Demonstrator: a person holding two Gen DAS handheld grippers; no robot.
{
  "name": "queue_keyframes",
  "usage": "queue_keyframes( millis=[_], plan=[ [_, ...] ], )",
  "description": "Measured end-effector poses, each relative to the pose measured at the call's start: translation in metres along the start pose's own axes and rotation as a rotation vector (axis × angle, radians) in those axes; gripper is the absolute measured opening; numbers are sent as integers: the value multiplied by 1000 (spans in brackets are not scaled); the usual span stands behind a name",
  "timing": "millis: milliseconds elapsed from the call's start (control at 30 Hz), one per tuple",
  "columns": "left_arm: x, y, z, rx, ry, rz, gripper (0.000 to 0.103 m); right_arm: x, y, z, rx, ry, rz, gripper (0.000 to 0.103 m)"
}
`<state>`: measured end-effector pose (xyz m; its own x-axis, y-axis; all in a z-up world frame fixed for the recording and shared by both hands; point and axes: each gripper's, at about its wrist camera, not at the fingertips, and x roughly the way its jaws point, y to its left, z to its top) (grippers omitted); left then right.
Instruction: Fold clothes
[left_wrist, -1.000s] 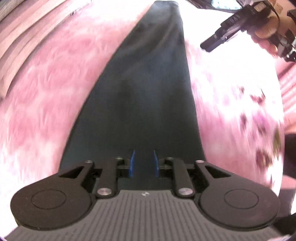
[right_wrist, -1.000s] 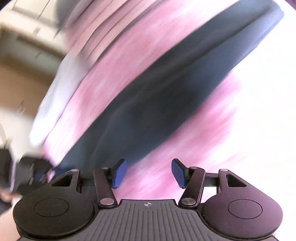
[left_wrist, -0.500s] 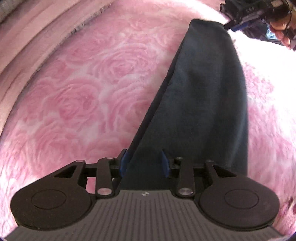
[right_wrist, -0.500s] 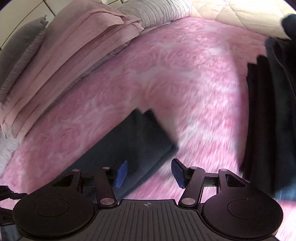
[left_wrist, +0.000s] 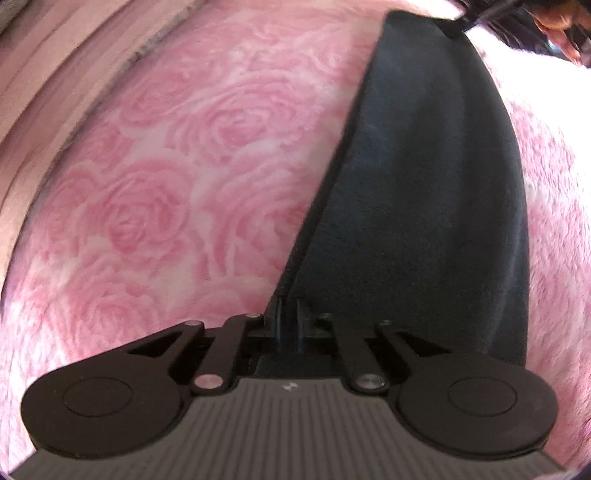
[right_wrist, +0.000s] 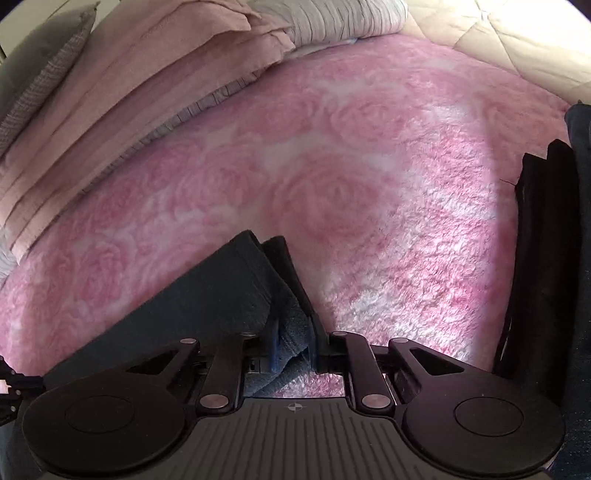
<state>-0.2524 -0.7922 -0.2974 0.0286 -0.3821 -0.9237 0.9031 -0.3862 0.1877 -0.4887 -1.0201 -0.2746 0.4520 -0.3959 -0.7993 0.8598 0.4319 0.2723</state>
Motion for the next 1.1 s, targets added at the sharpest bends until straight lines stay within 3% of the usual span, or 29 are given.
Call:
queue_keyframes(
  millis=[33, 100, 233, 367, 533, 600, 767, 900, 1100],
  plan=[
    [-7, 4, -5, -17, -5, 15, 12, -7, 4, -3, -8, -10, -14, 33],
    [-22, 11, -18, -52, -12, 46, 13, -22, 13, -10, -29, -35, -48, 49],
    [-56, 26, -70, -141, 20, 89, 13, -51, 31, -34, 13, -52, -40, 50],
    [-78, 35, -145, -223, 94, 107, 14, -64, 69, -71, 50, -28, 68, 50],
    [-77, 51, -228, -290, 169, 131, 17, -45, 141, -112, -44, 68, 208, 50],
    [-81, 62, -250, -322, 108, 119, 31, -30, 164, -125, -88, 110, 226, 50],
    [-96, 84, -284, -331, 84, 162, 32, -26, 196, -130, -141, 118, 94, 54],
    [-114, 106, -341, -396, 125, 198, 32, -35, 210, -141, -98, 162, 21, 54],
    [-143, 126, -409, -469, 145, 223, 29, -60, 249, -173, -90, 161, 24, 54]
  ],
)
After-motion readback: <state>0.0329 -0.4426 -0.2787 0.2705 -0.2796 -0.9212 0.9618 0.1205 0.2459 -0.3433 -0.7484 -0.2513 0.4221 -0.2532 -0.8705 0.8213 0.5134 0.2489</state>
